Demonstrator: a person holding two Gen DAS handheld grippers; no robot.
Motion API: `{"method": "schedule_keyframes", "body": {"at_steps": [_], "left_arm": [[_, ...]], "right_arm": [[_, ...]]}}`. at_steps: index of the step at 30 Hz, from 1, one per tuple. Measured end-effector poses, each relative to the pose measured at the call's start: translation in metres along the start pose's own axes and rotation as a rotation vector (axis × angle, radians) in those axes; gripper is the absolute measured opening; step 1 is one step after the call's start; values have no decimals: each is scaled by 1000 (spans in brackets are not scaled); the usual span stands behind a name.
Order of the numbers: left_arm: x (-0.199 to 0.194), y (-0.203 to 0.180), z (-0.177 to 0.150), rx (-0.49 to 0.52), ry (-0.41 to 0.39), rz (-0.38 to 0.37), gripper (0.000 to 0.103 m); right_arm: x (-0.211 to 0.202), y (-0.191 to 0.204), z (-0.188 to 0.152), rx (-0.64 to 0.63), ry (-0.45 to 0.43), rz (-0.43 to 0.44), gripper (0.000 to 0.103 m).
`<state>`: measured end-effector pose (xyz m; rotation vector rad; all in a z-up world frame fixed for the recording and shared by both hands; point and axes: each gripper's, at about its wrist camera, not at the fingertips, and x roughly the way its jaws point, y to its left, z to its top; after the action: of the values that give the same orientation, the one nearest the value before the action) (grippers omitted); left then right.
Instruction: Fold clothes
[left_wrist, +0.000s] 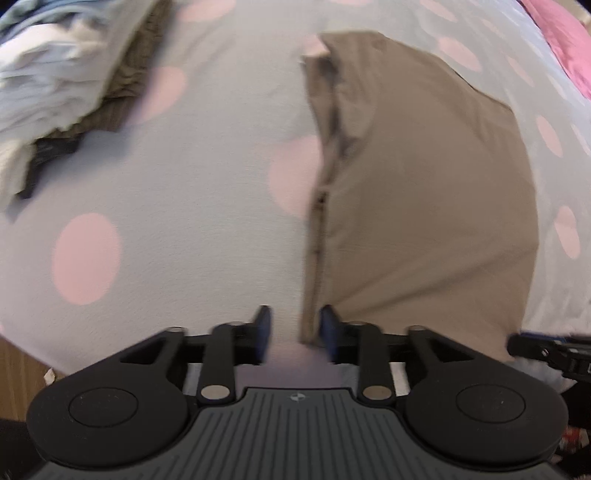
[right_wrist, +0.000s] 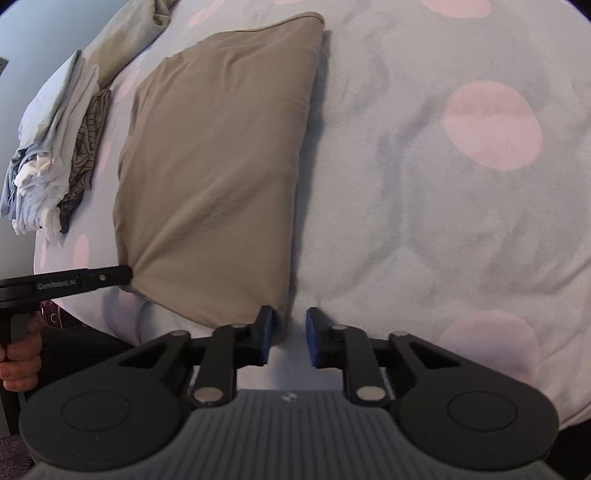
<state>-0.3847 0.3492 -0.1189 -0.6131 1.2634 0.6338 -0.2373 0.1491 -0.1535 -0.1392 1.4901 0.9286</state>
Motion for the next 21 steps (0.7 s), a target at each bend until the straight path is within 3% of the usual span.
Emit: {"method": "schedule_keyframes", "body": {"at_steps": [3,5,7,13,14,17,19,21], "left_arm": [[-15,10,-2,-44,-62,-45,34],[-19,15,-2,-76,-72,-119,40],[-14,15,0,-92,-42,-166,40],[10,-9,-4,8,43,-99,40],[11,-13,-5,30,39,-87,40],[11,-24,-7,78,22,-81,26],[8,-26,-7,83,19,-88,14],[3,-26,-8,90,13,-97,9]], "right_arm": [[-5,-6,-1,44,-5,36,24],[-6,-10,-2,79,0,71,33],[-6,-13,-2,109,7,103,33],[9,0,-8,67,33,102,32],[10,2,-9,57,26,93,22],[8,3,-9,57,16,85,9],[1,2,-9,61,7,97,7],[-8,6,-9,45,-8,96,7]]}}
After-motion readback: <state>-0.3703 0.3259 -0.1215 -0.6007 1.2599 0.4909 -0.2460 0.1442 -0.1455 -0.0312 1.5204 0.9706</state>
